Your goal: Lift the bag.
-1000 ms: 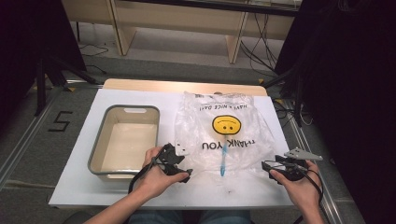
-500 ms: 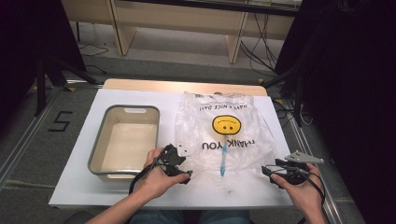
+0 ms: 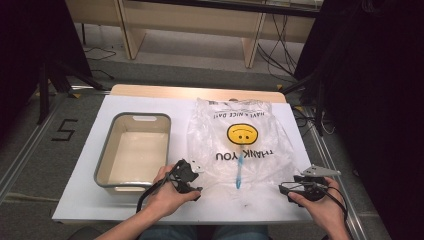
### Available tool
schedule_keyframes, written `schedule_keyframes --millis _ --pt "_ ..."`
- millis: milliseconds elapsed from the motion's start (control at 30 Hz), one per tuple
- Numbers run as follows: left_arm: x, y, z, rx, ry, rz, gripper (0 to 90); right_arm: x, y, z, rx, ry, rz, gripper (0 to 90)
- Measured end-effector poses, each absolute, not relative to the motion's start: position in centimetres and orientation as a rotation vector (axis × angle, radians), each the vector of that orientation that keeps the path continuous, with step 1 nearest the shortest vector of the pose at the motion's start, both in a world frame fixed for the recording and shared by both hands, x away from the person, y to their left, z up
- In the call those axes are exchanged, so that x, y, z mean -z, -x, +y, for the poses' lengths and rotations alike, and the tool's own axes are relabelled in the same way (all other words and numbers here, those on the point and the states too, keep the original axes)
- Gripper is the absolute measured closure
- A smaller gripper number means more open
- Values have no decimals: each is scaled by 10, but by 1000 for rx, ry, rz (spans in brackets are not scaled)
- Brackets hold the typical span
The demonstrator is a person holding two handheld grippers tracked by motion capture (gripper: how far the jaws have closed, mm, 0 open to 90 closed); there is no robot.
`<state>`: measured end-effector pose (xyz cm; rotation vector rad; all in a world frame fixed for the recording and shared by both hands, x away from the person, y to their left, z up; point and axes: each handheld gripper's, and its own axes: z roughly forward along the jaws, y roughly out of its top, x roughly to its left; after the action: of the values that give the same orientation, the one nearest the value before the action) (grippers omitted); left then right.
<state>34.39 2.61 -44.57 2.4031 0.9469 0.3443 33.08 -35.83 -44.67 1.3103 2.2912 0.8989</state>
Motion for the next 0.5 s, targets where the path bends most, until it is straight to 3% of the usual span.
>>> schedule_keyframes --millis 500 --pt "460 -342 24 -267 -2508 913 479 458 -328 -356 -796 -1307 2393 354"
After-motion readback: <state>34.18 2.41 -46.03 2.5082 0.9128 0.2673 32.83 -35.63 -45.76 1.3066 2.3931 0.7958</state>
